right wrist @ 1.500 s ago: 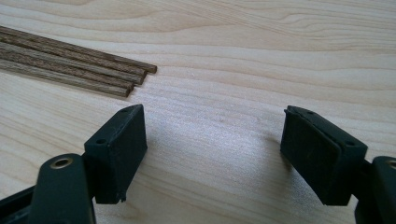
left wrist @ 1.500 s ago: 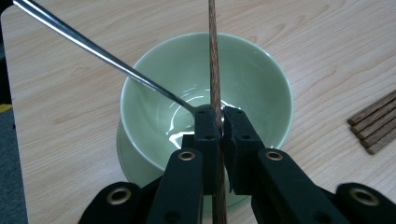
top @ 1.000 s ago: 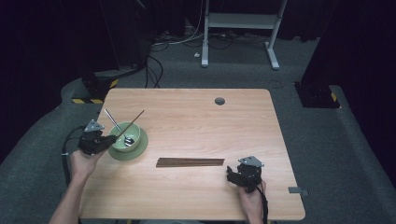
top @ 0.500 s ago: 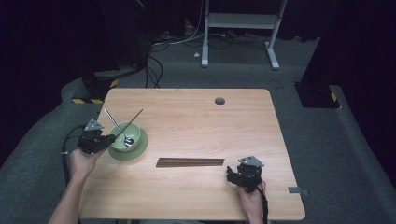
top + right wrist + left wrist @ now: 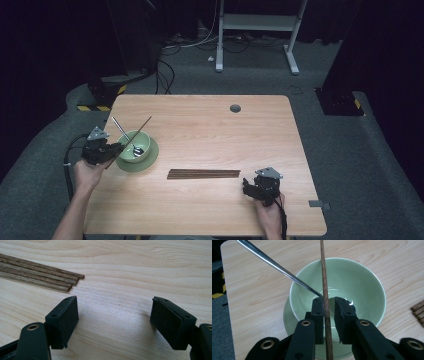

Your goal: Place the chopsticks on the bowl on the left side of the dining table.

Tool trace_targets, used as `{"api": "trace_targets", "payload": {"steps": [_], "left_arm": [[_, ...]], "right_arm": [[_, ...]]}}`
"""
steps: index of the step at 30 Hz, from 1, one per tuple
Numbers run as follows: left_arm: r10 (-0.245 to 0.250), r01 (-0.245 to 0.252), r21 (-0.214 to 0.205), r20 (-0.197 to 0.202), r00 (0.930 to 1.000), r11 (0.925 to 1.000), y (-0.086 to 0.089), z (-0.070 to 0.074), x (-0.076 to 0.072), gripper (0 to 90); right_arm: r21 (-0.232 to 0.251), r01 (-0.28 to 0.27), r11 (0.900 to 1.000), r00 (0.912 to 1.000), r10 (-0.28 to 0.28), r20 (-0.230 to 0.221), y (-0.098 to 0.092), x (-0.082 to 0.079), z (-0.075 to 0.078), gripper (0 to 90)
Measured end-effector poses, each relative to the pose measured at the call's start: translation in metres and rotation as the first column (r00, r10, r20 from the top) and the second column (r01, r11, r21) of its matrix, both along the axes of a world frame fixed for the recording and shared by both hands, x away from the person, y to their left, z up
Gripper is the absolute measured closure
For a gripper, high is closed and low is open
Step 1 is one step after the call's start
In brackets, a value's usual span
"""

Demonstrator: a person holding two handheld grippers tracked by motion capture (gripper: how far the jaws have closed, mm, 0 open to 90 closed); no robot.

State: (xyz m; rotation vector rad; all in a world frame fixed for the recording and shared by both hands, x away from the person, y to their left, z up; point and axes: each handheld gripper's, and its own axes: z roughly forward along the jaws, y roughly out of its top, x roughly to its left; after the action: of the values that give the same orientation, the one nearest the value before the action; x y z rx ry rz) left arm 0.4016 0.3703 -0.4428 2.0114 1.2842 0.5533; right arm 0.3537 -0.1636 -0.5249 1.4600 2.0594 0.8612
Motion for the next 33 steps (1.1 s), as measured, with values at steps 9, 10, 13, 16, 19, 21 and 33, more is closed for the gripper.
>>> {"api": "trace_targets", "payload": {"steps": [9,10,13,16,19,21,33], "left_arm": [[0.015,-0.015,-0.016,0.007,0.9999,0.9998,-0.008,-0.002,-0.004,67.5],[0.018,-0.018,-0.016,0.011,0.9998,0.9997,-0.01,-0.001,-0.004,65.6],[0.017,-0.016,-0.013,0.025,0.9996,0.9998,-0.018,0.0,-0.006,60.8],[0.004,-0.004,-0.01,0.034,0.9994,0.9999,-0.029,0.002,-0.006,56.9],[-0.005,0.006,-0.009,0.045,0.999,0.9999,-0.036,0.003,-0.007,55.3],[-0.007,0.007,-0.01,0.049,0.9988,0.9999,-0.037,0.003,-0.007,54.8],[-0.034,0.036,-0.036,0.05,0.9982,0.9987,-0.053,0.004,-0.006,52.4]], "right_arm": [[0.0,0.0,1.0,1.0,0.0,0.0,0.0,0.0,0.0,21.8],[0.0,0.0,1.0,1.0,0.0,0.0,0.0,0.0,0.0,21.8],[0.0,0.0,1.0,1.0,0.0,0.0,0.0,0.0,0.0,21.8],[0.0,0.0,1.0,1.0,0.0,0.0,0.0,0.0,0.0,21.9],[0.0,0.0,1.0,1.0,0.0,0.0,0.0,0.0,0.0,21.9],[0.0,0.0,1.0,1.0,0.0,0.0,0.0,0.0,0.0,21.8],[0.0,0.0,1.0,1.0,0.0,-0.001,0.0,0.0,0.0,21.8]]}}
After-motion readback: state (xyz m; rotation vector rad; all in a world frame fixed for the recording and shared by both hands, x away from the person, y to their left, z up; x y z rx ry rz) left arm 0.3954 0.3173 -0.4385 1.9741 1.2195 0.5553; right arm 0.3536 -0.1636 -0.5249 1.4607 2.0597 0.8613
